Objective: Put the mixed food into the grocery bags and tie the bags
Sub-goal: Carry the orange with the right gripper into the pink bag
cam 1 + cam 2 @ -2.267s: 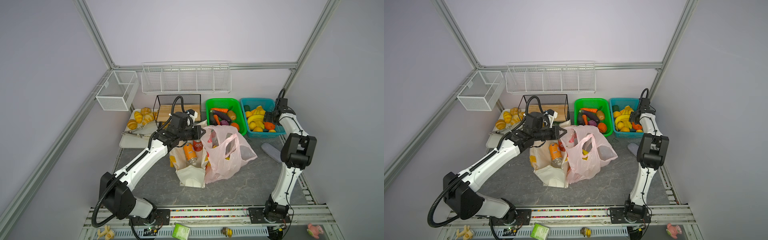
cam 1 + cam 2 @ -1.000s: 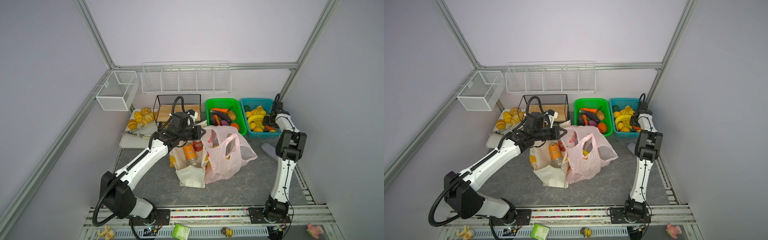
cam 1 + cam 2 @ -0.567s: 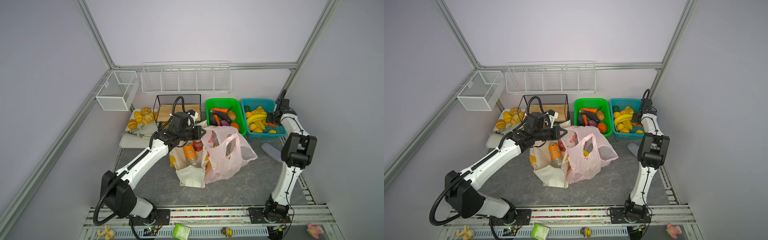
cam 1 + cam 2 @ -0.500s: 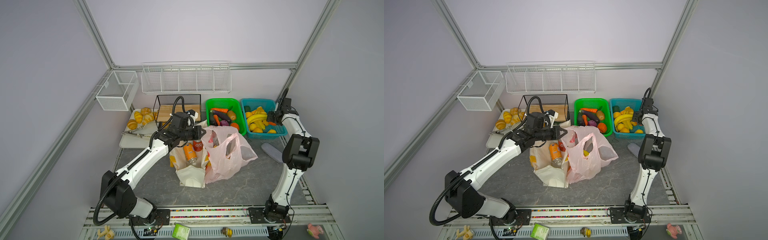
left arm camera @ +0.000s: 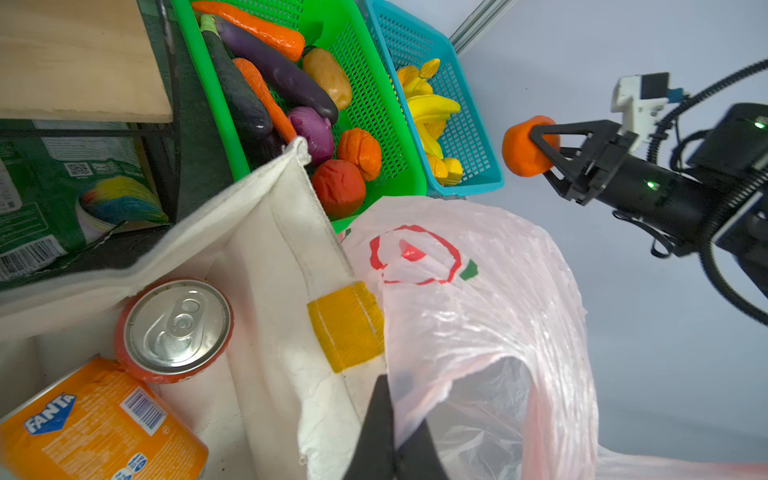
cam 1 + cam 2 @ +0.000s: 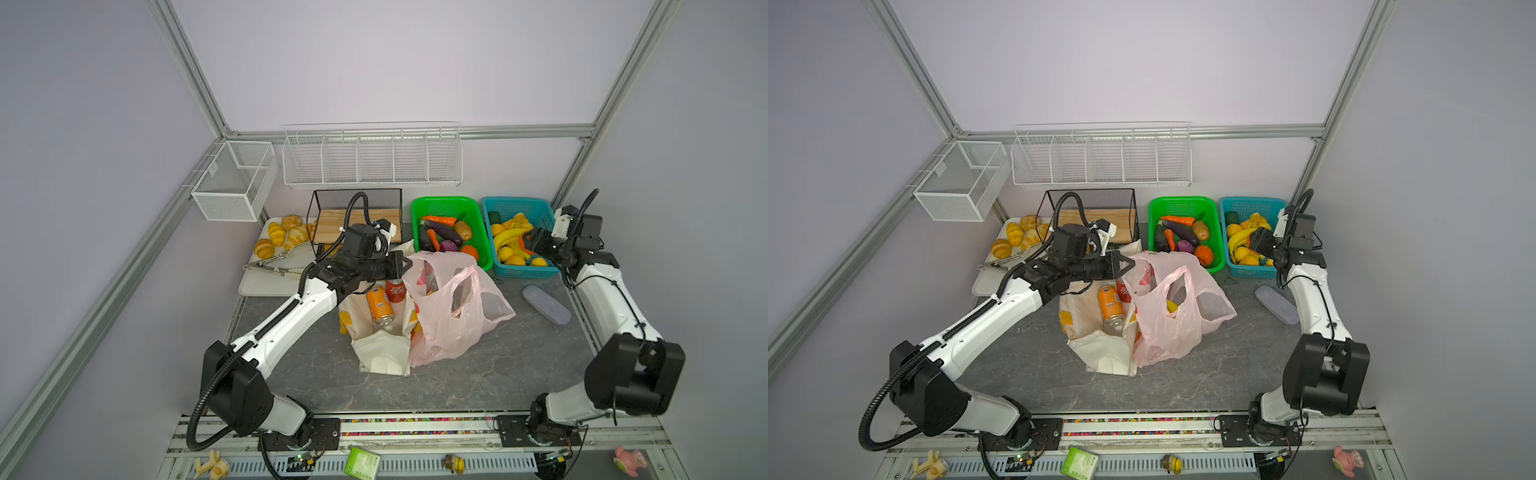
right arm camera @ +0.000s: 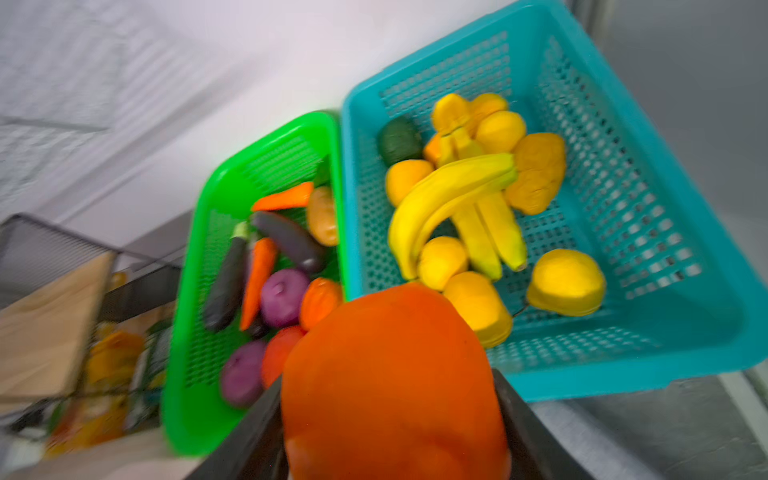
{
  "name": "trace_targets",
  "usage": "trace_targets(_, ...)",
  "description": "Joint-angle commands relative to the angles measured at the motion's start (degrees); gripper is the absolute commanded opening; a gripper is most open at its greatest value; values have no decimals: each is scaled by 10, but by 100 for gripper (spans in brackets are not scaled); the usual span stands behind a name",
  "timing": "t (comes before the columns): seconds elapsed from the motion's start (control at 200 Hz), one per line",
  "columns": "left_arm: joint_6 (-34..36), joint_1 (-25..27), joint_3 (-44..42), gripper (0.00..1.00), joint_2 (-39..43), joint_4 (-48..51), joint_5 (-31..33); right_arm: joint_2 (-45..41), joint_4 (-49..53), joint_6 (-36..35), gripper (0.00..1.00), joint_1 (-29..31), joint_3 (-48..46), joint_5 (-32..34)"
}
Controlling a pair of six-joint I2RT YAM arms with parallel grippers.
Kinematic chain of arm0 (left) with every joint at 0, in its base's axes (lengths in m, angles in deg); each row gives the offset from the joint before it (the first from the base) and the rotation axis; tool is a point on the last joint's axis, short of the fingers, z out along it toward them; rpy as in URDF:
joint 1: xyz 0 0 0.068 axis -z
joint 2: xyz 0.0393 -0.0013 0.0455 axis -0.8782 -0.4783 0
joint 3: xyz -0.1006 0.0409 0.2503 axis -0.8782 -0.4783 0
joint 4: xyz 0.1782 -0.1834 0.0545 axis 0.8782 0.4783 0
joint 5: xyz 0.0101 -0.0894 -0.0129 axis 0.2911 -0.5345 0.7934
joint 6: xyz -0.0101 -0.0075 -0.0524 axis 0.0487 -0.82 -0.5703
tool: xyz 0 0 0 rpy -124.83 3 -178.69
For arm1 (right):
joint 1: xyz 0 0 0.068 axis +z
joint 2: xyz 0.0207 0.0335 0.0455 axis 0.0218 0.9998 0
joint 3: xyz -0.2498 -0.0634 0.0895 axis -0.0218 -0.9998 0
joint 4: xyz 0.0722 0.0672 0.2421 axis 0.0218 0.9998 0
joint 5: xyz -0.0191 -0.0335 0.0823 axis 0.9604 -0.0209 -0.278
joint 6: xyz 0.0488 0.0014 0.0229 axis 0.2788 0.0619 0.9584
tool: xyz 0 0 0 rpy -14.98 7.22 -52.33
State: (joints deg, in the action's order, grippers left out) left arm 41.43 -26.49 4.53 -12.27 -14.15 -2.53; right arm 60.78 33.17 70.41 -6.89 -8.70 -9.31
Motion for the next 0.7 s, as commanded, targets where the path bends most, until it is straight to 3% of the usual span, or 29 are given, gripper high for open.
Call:
trace_targets(0.0, -6, 2, 1, 0, 0, -10, -7, -103, -27, 32, 40, 35, -55, -64)
trace_targets(0.2, -8, 1, 1, 0, -1, -12, -7, -261, 42, 0, 40, 83, -126, -161)
trace_targets(0.395, -6, 2, 2, 0, -1, -10, -2, -338, 111, -31, 40, 122, -171, -259)
trace_targets(0.695, -7, 3, 5, 0, -5, -6, -1, -388, 141, -28, 40, 138, -255, -275)
